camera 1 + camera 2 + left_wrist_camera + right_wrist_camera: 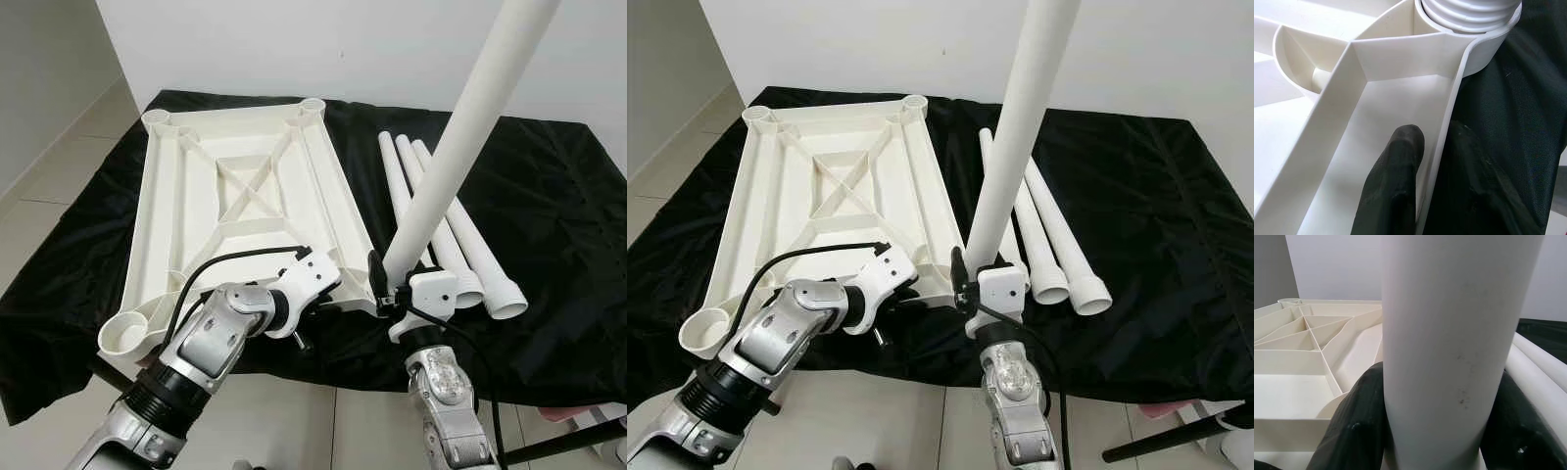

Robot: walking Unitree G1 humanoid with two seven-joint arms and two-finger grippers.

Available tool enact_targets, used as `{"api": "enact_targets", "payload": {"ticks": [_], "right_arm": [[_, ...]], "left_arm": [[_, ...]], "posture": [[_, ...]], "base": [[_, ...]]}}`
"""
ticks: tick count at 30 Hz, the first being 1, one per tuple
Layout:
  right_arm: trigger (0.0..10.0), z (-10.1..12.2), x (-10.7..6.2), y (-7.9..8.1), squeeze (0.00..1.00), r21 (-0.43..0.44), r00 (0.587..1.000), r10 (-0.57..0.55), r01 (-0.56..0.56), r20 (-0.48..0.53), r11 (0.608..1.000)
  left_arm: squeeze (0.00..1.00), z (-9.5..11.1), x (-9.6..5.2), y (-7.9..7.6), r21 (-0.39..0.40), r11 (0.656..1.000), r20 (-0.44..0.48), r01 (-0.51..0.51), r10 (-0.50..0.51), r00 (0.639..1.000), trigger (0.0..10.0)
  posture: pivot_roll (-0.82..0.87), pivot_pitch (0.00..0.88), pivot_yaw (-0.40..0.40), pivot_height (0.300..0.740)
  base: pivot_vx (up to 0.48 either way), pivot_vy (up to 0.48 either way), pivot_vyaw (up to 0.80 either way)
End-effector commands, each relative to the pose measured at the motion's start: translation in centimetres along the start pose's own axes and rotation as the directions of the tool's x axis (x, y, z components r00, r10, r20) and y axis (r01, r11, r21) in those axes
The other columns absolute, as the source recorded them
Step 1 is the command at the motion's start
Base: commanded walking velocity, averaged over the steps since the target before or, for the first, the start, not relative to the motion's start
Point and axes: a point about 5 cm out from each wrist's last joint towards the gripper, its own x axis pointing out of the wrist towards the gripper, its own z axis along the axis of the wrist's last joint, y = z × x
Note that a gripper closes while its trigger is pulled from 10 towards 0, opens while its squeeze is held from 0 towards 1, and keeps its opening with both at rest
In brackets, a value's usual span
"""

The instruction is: Building children table

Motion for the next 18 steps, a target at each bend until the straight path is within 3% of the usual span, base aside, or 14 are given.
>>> {"api": "enact_targets", "payload": {"ticks": [1, 10, 11, 12, 13, 14, 18], "right_arm": [[10.0, -1.96, -1.09, -0.55, 0.0, -0.003, 0.994, -0.032, 0.032, -0.106, 0.999], [10.0, -1.79, -0.98, -0.84, 0.02, -0.008, 0.995, -0.036, 0.036, -0.095, 0.999], [10.0, -1.75, -0.95, -0.93, 0.2, -0.011, 0.995, -0.038, 0.037, -0.093, 0.999], [10.0, -1.73, -0.92, -0.99, 0.46, -0.01, 0.995, -0.038, 0.037, -0.092, 0.999], [10.0, -1.73, -0.92, -0.99, 0.46, -0.01, 0.995, -0.038, 0.037, -0.092, 0.999], [10.0, -1.67, -0.89, -1.06, 1.0, -0.008, 0.995, -0.035, 0.034, -0.089, 0.999], [10.0, -1.6, -0.83, -1.13, 1.0, -0.009, 0.996, -0.03, 0.029, -0.085, 1.0]], "left_arm": [[0.0, 1.44, -0.55, 0.6, 0.029, 0.999, 0.053, -0.043, 0.041, 0.998, 10.0], [0.0, 1.43, -0.5, 0.53, 0.031, 0.999, 0.052, -0.039, 0.037, 0.998, 10.0], [0.0, 1.43, -0.5, 0.51, 0.031, 0.999, 0.052, -0.038, 0.037, 0.998, 10.0], [0.0, 1.41, -0.5, 0.5, 0.031, 0.999, 0.051, -0.038, 0.036, 0.998, 10.0], [0.0, 1.41, -0.5, 0.5, 0.031, 0.999, 0.051, -0.038, 0.036, 0.998, 10.0], [0.0, 1.4, -0.51, 0.49, 0.029, 0.999, 0.051, -0.038, 0.037, 0.998, 10.0], [0.0, 1.38, -0.51, 0.48, 0.028, 0.999, 0.051, -0.04, 0.038, 0.998, 10.0]], "posture": [[-0.09, 0.124, 0.048, 0.74], [-0.1, 0.126, 0.048, 0.74], [-0.1, 0.128, 0.048, 0.74], [-0.09, 0.128, 0.047, 0.74], [-0.09, 0.128, 0.047, 0.74], [-0.09, 0.13, 0.046, 0.74], [-0.09, 0.132, 0.045, 0.74]], "base": [[0.0, 0.0, 0.0], [0.0, 0.0, 0.0], [0.0, 0.0, 0.0], [0.0, 0.0, 0.0], [0.0, 0.0, 0.0], [0.0, 0.0, 0.0], [0.0, 0.0, 0.0]]}}
